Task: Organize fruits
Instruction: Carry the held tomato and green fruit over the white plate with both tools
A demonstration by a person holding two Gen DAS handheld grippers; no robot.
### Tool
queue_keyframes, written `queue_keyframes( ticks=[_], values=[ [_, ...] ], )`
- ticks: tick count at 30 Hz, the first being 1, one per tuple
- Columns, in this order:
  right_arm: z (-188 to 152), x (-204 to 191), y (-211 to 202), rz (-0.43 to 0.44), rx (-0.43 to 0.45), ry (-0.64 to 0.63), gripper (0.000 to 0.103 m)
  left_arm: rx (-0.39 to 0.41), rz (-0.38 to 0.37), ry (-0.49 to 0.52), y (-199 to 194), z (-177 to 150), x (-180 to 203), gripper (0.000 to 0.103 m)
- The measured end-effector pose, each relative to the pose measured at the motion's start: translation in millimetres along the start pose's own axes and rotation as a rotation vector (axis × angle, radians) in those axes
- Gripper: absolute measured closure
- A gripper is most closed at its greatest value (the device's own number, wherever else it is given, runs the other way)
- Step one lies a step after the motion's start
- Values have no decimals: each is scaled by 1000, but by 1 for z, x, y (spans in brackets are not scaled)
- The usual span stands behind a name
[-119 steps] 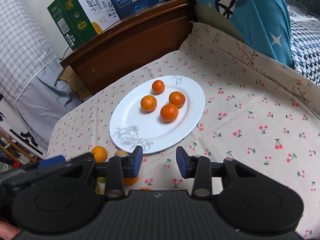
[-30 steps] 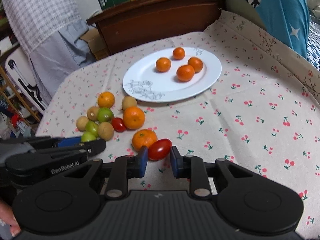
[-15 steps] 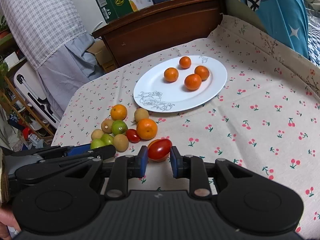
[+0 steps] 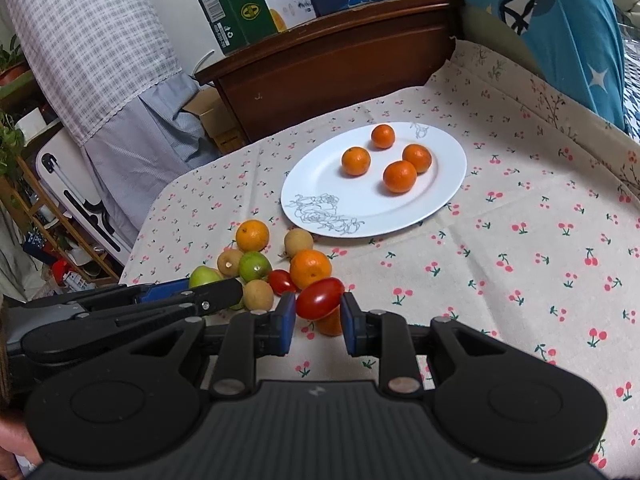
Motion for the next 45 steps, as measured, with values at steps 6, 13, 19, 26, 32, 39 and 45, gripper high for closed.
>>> queue_keyframes(
  ticks=[6, 13, 19, 26, 32, 39, 45],
  values=[
    [6, -1, -2, 2, 18, 1, 79, 19, -5, -14, -1, 10, -1, 77],
    [18, -2, -2, -3, 45, 3, 79, 39, -2, -16, 1, 27, -5, 77],
    [28, -3, 0, -10, 57, -12, 79, 49, -8, 7, 6, 41, -7, 77],
    [39, 1, 9, -19, 64, -11, 79, 47, -31, 48, 19, 56, -6, 77],
    [46, 8, 23, -39, 64, 5, 79, 25, -41, 70, 37, 62, -5, 77],
    [54, 19, 39, -60, 66, 51, 79, -6, -52, 86, 62, 67, -1, 77],
    [57, 24, 53, -72, 57, 66, 79, -50, -61, 82, 85, 68, 1, 77]
  ],
)
Point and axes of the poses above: each gripper's, at about its wrist camera, not at the fingertips, and y roughly the way its jaws point, x to its right, z to its top, the point moved 6 cm from there along y, roughly the way its jaws point, and after that the axes turned 6 degrees about x, right-handed, at the moved point
